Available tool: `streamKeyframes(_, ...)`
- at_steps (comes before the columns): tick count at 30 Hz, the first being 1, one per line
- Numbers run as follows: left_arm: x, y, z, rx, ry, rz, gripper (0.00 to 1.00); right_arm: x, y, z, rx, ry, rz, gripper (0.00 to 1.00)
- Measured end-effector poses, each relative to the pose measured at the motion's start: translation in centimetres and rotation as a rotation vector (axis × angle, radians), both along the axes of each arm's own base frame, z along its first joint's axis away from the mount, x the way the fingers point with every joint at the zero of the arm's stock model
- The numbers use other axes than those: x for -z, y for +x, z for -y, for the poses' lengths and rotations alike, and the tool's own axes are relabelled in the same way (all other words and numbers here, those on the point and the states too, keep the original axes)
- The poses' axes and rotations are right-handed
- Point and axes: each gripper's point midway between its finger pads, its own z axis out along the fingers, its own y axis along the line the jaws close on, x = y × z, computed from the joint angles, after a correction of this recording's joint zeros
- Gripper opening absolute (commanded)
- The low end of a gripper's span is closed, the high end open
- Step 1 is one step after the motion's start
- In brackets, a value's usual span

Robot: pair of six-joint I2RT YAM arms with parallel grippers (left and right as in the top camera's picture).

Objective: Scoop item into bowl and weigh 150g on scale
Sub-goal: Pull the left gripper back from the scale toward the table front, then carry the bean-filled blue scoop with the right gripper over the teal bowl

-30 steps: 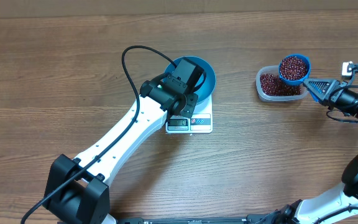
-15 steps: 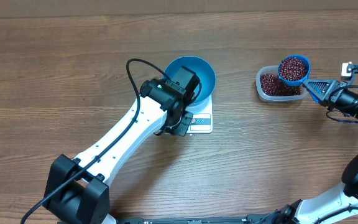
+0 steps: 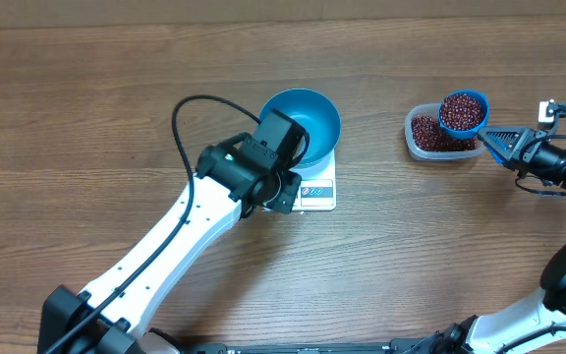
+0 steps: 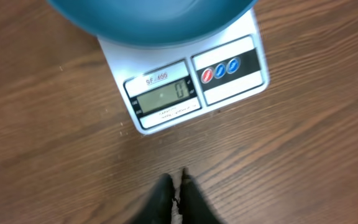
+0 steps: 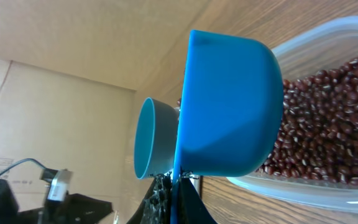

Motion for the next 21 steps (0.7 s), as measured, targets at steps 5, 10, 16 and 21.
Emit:
streamKeyframes(5, 2.1, -0.5, -0.6, -0.008, 0.034, -0.039, 0.90, 0.4, 0.0, 0.1, 0.003, -0.019, -0.012, 0.04)
streamKeyframes(10, 2.0, -0.3, -0.5, -0.010, 0.032, -0.028, 1.00, 0.4, 0.0, 0.2, 0.005, -0.022, -0.015, 0.04)
streamKeyframes(16, 2.1, -0.4, -0.7, -0.012, 0.043, -0.030, 1.00, 0.5, 0.0, 0.2, 0.005, -0.028, -0.017, 0.04)
streamKeyframes(21, 2.1, -0.3, -0.8, -0.015, 0.050, -0.027, 0.99, 1.2, -0.4, 0.2, 0.010, -0.041, -0.064, 0.04)
